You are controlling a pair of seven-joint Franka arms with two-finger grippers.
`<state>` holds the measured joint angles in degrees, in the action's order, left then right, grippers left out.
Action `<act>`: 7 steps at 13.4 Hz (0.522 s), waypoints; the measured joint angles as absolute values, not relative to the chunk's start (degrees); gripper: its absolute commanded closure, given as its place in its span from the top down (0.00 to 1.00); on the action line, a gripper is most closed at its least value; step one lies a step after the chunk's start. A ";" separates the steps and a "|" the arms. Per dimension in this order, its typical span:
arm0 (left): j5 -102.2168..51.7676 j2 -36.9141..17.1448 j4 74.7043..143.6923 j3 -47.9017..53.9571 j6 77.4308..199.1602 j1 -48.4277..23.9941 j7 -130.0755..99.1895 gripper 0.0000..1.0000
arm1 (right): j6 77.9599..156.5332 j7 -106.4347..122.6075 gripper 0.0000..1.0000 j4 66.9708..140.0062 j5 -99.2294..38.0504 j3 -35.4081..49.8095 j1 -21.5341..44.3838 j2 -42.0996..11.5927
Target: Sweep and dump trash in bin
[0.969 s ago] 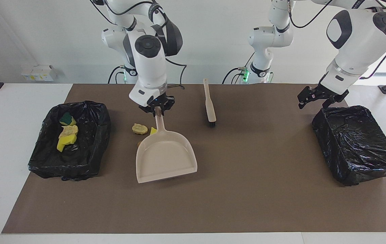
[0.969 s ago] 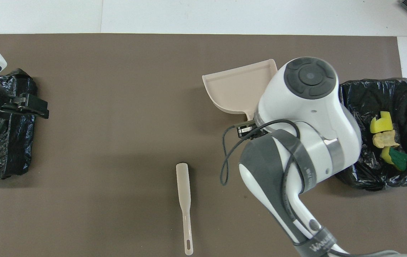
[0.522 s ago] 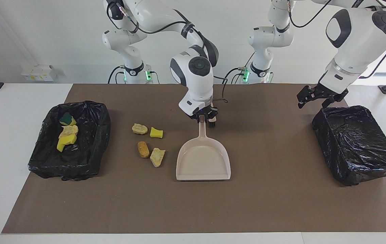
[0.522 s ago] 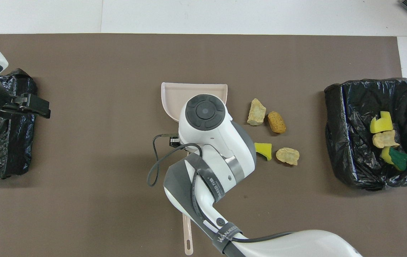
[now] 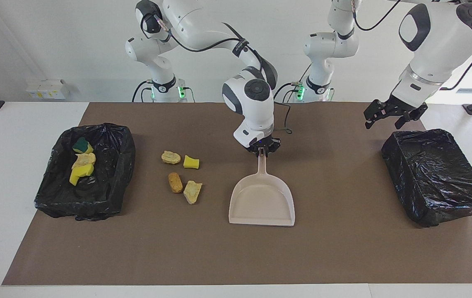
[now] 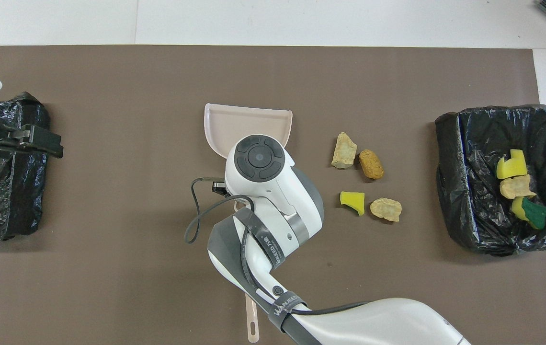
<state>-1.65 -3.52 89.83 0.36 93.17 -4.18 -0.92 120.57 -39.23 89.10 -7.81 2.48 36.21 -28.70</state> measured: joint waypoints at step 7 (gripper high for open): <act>-2.92 -11.56 91.07 1.34 109.13 -9.16 -1.04 1.00 | 117.85 -32.09 1.00 89.63 -12.06 2.34 34.02 -27.39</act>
<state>-2.92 -11.56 91.07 1.34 109.13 -9.16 -1.04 117.85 -32.09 89.63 -12.06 2.34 34.02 -27.39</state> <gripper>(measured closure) 0.000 0.264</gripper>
